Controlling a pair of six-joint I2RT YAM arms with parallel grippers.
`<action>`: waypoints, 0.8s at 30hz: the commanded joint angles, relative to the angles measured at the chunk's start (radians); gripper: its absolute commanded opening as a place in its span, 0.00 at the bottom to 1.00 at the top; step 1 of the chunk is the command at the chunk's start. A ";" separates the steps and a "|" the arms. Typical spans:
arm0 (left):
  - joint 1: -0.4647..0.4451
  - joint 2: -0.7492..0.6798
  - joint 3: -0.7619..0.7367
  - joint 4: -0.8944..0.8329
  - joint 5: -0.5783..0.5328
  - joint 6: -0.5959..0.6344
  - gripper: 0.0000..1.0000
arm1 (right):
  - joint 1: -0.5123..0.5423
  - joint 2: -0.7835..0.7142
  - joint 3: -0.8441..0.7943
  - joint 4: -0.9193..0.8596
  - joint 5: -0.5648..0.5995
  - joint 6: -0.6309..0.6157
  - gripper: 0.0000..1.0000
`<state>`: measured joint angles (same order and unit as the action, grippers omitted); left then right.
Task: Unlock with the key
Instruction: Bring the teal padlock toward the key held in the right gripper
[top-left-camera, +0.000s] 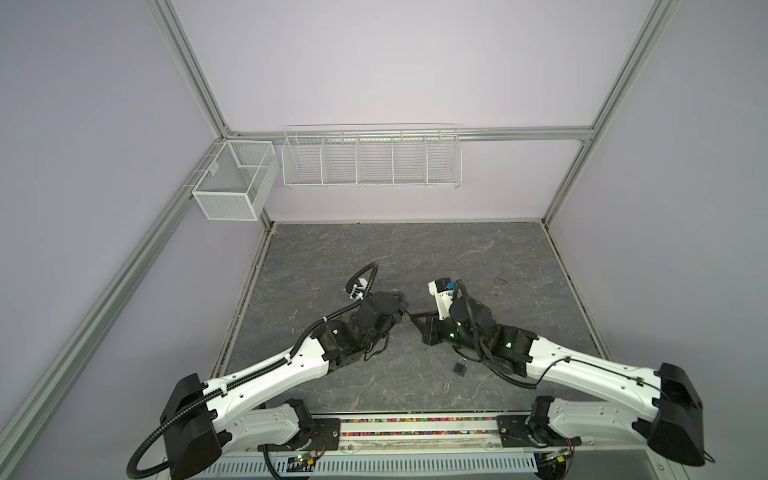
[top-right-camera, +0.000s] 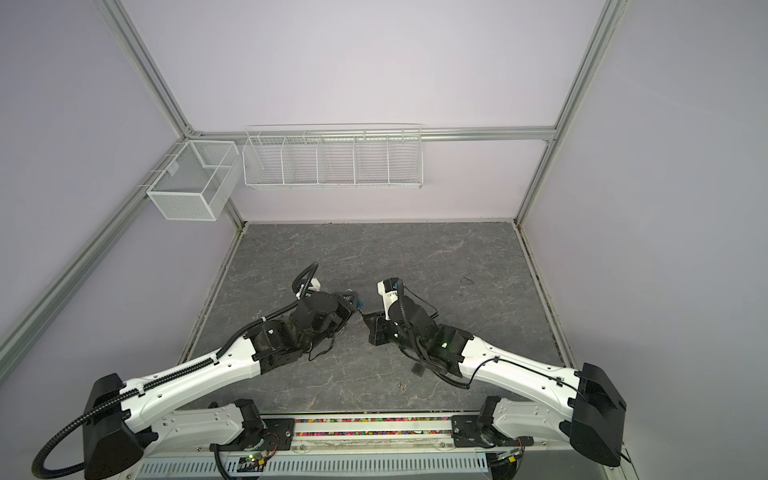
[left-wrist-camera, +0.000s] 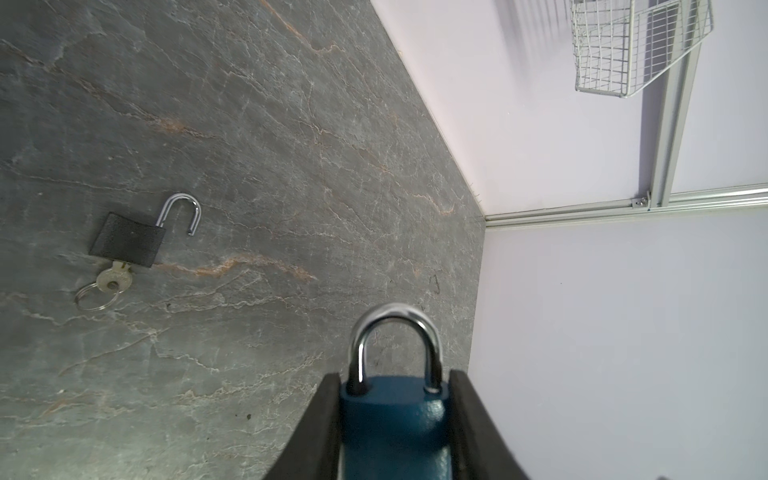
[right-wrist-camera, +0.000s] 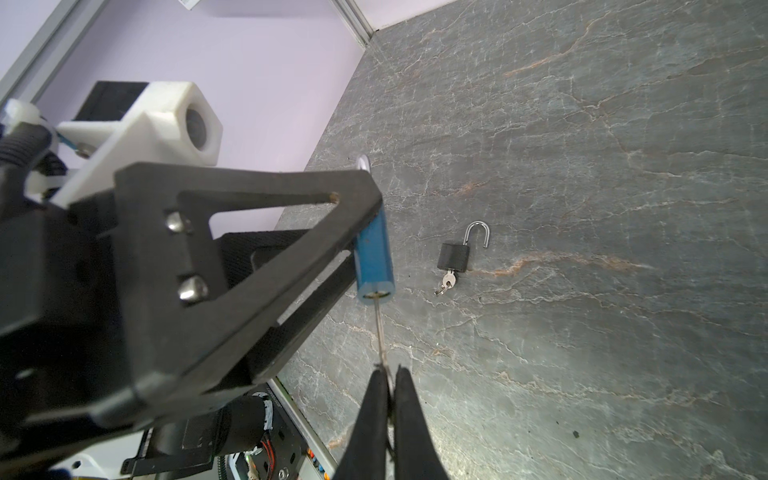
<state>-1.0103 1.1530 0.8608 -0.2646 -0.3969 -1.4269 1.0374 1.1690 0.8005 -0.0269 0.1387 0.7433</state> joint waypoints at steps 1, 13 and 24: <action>-0.005 -0.027 -0.001 0.008 0.009 -0.065 0.00 | 0.029 0.006 0.036 0.057 0.043 -0.031 0.07; 0.012 -0.032 0.009 0.022 -0.044 -0.146 0.00 | 0.101 -0.013 0.011 0.017 0.144 -0.003 0.06; 0.013 -0.042 0.004 0.002 -0.060 -0.153 0.00 | 0.101 -0.019 0.053 -0.083 0.253 -0.010 0.06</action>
<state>-1.0012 1.1282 0.8440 -0.2642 -0.4232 -1.5589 1.1362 1.1687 0.8207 -0.0772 0.3492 0.7361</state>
